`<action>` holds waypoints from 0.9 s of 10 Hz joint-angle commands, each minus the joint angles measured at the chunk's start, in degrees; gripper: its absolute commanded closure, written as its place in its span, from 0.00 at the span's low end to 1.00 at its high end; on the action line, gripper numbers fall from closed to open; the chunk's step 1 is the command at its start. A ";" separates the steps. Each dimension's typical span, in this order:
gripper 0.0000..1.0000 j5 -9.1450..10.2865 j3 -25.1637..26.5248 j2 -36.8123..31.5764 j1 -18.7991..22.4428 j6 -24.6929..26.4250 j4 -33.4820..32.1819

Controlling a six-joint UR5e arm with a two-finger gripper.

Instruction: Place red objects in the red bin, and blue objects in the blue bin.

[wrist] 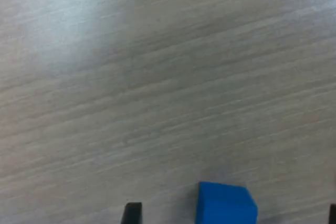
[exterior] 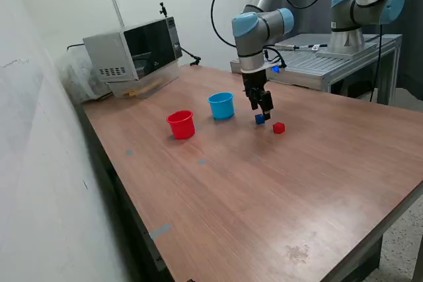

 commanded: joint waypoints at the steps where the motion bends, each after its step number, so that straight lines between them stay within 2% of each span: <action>1: 1.00 0.02 -0.01 0.66 0.00 0.00 0.00; 7: 1.00 0.20 -0.62 0.66 -0.09 -0.70 0.61; 9: 1.00 0.20 -3.24 -2.83 -0.17 -0.88 3.49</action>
